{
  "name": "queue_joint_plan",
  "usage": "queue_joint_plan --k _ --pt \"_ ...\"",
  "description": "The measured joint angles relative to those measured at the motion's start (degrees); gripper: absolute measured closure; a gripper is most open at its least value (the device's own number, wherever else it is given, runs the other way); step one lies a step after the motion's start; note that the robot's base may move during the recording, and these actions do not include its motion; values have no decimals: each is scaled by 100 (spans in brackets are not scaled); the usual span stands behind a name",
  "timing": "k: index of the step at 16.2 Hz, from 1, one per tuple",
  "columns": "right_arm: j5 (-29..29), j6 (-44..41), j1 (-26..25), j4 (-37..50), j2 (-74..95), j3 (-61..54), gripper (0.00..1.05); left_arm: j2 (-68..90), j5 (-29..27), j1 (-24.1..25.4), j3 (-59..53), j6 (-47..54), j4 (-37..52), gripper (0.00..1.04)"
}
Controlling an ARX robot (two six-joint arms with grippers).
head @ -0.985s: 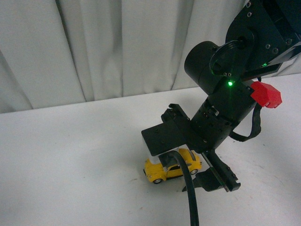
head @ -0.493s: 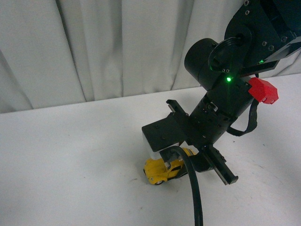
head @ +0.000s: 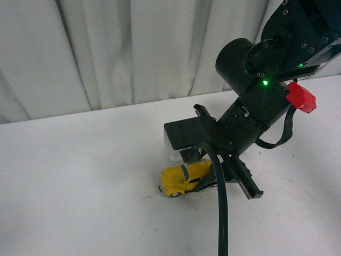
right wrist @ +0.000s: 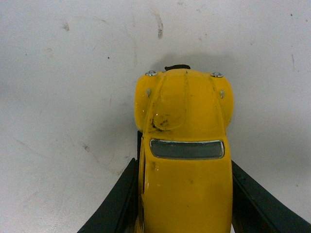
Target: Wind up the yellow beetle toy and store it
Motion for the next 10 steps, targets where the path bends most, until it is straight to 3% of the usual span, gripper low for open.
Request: queue_joint_plan --k 10 --pt "-264 -304 -557 127 -79 -321 62 0 2 0 0 0 0 7"
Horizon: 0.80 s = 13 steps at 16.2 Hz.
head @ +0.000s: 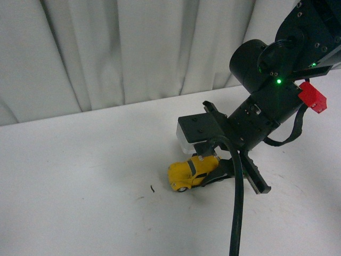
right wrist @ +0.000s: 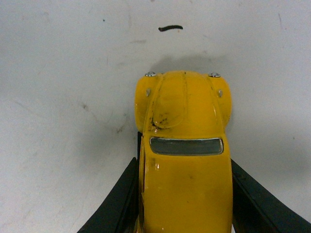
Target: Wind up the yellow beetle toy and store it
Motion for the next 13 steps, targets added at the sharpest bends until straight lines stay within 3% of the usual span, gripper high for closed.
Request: queue_joint_plan --k 13 --pt "35 -1051 -1541 -866 -186 -227 62 0 0 0 0 2 0 7"
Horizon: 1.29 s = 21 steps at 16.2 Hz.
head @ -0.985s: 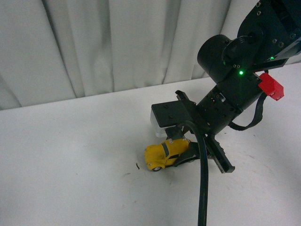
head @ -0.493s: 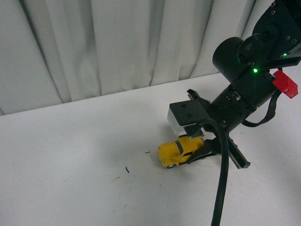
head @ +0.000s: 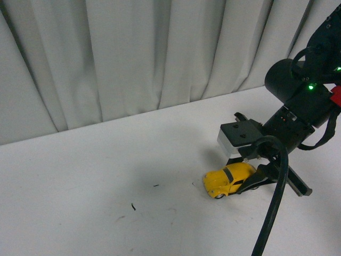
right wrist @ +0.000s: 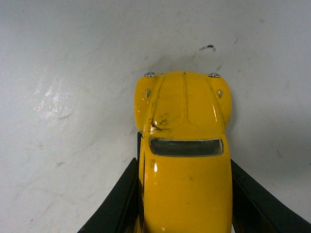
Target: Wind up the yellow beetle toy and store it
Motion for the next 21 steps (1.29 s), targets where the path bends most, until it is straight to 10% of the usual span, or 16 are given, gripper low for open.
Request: queue_joint_plan --k 13,18,21 --pt "216 -46 -527 -428 -103 -61 63 0 0 0 0 -2 0 7" --pt "352 -68 -466 -527 -103 -63 5 0 0 0 0 0 0 7" --pt "352 -70 -461 -509 -103 -63 7 0 0 0 0 0 0 7"
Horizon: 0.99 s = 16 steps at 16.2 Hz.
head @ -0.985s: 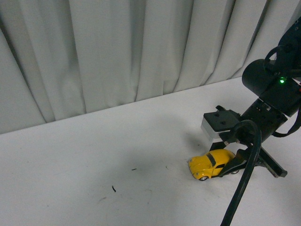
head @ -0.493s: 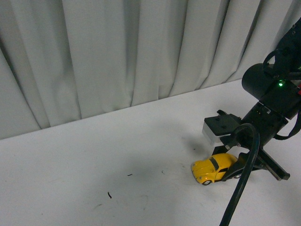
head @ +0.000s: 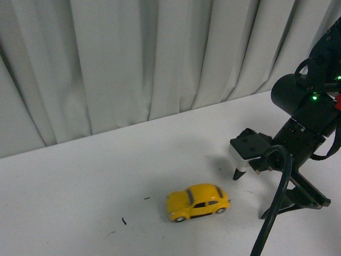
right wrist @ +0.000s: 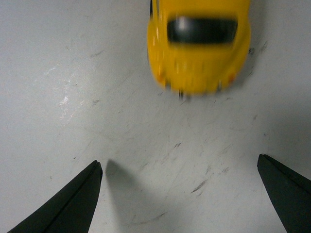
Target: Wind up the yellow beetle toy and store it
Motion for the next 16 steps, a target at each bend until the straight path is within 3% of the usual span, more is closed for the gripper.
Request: queue_joint_plan --k 10,16 --pt "-11 2 129 173 -168 -186 7 0 0 0 0 0 0 7" --pt "-420 0 225 173 -1093 -127 7 0 0 0 0 -2 0 7"
